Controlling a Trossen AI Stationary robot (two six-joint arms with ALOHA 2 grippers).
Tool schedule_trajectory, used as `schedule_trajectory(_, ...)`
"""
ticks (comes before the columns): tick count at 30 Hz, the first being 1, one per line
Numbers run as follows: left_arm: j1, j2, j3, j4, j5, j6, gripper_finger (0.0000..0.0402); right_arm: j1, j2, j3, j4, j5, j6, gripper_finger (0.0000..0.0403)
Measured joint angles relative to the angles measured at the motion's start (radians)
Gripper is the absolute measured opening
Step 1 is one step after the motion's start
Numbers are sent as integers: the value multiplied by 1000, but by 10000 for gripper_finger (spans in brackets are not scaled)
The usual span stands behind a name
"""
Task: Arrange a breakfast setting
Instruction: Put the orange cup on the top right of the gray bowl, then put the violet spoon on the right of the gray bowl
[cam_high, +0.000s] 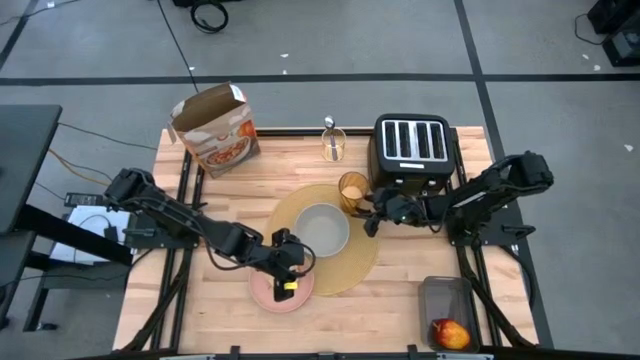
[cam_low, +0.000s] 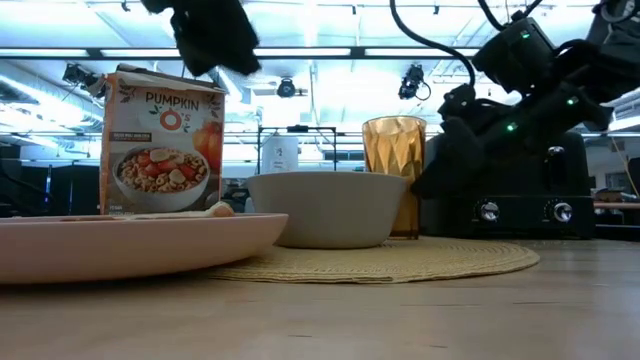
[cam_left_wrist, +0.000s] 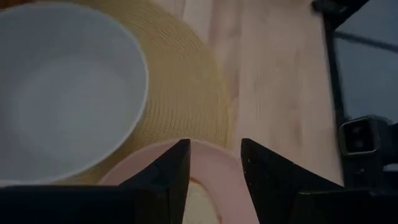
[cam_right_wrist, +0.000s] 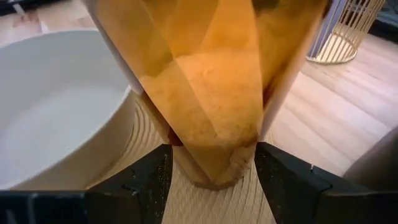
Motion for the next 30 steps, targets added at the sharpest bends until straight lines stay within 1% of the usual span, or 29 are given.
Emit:
schedule_trajectory(5, -10, -16, -1, -13, -14, -6, 148, -7, 4, 19, -7, 4, 9, 233)
schedule_trajectory(8, -16, -30, 0, -19, -35, -13, 148, -2, -30, 19, -65, -17, 34, 233)
schedule_trajectory(11, -22, -62, 0, -27, -86, -31, 148, 18, -103, 19, -200, -10, 77, 233)
schedule_trajectory(14, -18, -109, 0, -49, -126, -49, 149, 44, -203, 20, -338, -15, 116, 233)
schedule_trajectory(17, 0, -165, -1, -93, -168, -65, 149, 78, -304, 68, -543, -47, 151, 233)
schedule_trajectory(19, 17, -210, -7, -95, -191, -65, 149, 105, -362, 150, -705, -66, 152, 233)
schedule_trajectory(21, 35, -270, -60, -31, -196, -61, 149, 133, -402, 263, -888, -70, 150, 233)
schedule_trajectory(26, 83, -417, -297, 317, -183, -49, 149, 156, -418, 596, -1299, -70, 159, 233)
schedule_trajectory(28, 104, -463, -374, 403, -171, -25, 149, 153, -399, 713, -1360, -59, 169, 233)
schedule_trajectory(30, 132, -482, -418, 470, -147, 14, 149, 135, -370, 805, -1369, -11, 172, 233)
